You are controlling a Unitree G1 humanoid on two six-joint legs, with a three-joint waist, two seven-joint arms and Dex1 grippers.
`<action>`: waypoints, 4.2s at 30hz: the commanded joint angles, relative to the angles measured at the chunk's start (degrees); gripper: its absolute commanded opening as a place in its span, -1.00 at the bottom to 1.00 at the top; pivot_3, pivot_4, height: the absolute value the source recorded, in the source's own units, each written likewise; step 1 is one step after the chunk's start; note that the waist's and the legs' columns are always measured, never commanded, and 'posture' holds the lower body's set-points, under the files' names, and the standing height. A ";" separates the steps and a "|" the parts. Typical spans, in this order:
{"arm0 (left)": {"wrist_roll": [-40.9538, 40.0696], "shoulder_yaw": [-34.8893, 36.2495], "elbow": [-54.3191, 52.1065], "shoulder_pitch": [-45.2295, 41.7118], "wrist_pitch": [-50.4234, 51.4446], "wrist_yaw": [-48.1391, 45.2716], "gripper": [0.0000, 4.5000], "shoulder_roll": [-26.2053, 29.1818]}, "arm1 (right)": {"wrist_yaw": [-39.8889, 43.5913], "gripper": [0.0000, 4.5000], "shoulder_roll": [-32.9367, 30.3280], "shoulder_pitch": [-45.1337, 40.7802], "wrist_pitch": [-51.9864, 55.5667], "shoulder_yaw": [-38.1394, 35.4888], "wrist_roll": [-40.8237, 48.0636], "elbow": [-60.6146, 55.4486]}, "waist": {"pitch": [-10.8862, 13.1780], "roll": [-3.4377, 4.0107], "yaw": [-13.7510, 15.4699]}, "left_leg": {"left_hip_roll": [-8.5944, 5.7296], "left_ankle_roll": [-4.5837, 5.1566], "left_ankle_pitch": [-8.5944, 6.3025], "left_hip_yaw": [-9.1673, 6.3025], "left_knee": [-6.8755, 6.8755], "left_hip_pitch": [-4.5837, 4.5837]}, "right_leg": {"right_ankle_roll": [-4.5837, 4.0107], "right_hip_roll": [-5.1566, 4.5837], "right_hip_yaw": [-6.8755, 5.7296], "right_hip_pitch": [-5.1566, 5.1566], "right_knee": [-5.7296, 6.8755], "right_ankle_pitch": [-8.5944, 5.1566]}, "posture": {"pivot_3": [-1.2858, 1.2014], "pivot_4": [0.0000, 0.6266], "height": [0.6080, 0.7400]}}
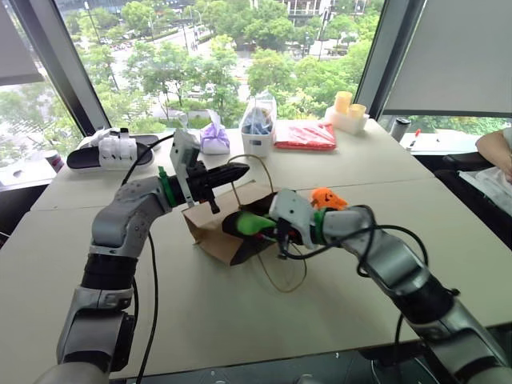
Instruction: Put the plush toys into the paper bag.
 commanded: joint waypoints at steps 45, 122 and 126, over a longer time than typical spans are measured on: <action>-5.60 4.48 -8.56 1.11 5.70 6.86 -1.00 0.22 | -24.37 0.39 7.53 -13.09 -33.25 -23.30 -11.50 72.62 | 0.00 0.01 -1.34 | -0.03 -0.20 0.11 0.05 -0.17 0.00 | -0.02 -0.01 0.09 -0.02 -0.06 0.02 | 0.03 -0.52 1.00; -7.83 7.19 -2.67 -1.68 6.67 7.91 -1.00 0.95 | -11.08 0.98 3.14 19.11 12.88 -25.17 3.14 0.33 | 0.00 0.00 0.31 | -0.03 0.14 -0.08 0.13 0.03 0.00 | -0.03 -0.04 0.12 -0.29 0.55 0.00 | 0.03 -0.52 1.00; -7.84 7.25 -3.18 -1.23 6.73 8.23 -1.00 0.54 | -13.92 0.98 7.49 15.73 9.06 -24.54 2.52 9.50 | 0.00 0.00 0.20 | -0.03 0.13 -0.08 0.14 0.03 0.01 | -0.03 -0.04 0.12 -0.28 0.55 0.00 | 0.03 -0.52 1.00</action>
